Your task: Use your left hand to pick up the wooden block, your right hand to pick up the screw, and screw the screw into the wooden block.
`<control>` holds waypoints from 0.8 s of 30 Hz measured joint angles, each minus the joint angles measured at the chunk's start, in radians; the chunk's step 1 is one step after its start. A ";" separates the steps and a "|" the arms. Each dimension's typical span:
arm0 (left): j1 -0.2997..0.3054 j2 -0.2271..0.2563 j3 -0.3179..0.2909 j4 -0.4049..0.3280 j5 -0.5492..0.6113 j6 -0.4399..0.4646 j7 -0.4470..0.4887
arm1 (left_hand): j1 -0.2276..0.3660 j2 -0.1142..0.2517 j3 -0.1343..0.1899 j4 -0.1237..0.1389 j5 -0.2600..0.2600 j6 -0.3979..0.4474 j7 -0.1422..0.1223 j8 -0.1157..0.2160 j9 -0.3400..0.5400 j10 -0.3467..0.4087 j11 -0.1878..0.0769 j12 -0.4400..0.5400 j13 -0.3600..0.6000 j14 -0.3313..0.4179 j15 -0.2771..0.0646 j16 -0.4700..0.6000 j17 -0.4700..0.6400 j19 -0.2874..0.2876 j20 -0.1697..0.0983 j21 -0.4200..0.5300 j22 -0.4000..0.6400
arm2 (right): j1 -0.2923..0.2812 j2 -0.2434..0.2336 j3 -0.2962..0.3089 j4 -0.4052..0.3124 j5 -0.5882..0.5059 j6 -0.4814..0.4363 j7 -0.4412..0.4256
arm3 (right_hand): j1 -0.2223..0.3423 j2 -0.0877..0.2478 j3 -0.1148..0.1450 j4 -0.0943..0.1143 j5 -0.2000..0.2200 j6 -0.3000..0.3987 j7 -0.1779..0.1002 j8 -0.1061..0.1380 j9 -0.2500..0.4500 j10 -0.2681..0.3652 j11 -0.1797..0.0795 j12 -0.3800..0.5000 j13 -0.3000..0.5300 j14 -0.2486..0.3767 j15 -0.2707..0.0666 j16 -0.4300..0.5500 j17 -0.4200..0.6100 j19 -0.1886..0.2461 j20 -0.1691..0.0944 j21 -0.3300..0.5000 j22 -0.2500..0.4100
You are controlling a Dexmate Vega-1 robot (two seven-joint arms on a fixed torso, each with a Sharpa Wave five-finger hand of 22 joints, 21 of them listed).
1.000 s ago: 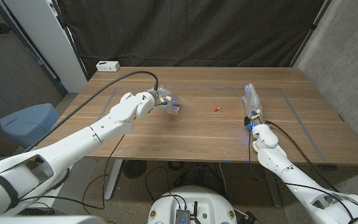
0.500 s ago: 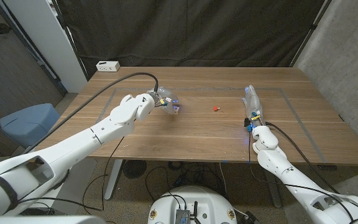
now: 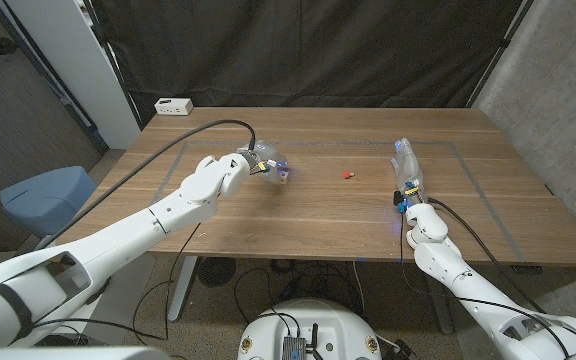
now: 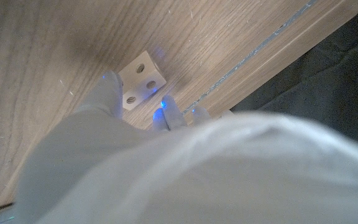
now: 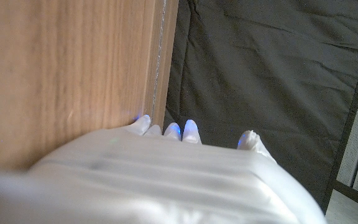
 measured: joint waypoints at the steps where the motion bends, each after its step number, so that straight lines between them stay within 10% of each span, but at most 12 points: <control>1: 0.000 0.000 0.000 0.000 0.000 0.000 0.001 | 0.000 0.000 0.000 0.000 0.000 0.002 -0.002 0.000 0.000 0.000 0.000 0.002 0.001 0.003 -0.003 0.000 0.000 0.004 0.000 0.000 0.000 | 0.000 0.000 0.000 0.000 0.000 0.000 0.000 | 0.000 0.000 0.000 0.000 0.000 0.000 0.000 0.000 0.000 0.000 0.000 0.000 0.000 0.000 0.000 0.000 0.000 0.000 0.000 0.000 0.000; 24: -0.014 -0.009 0.024 0.037 0.024 -0.014 0.043 | 0.026 0.011 -0.020 -0.003 0.000 0.097 -0.029 0.016 0.000 0.083 -0.022 0.046 0.033 0.072 -0.008 0.000 0.000 0.068 -0.004 0.000 0.000 | -0.002 0.015 0.008 0.018 0.003 0.025 -0.009 | 0.000 0.000 0.000 0.000 0.000 0.001 -0.001 0.000 0.000 0.002 -0.002 0.000 0.000 0.000 0.011 0.000 0.002 0.000 0.000 0.000 0.000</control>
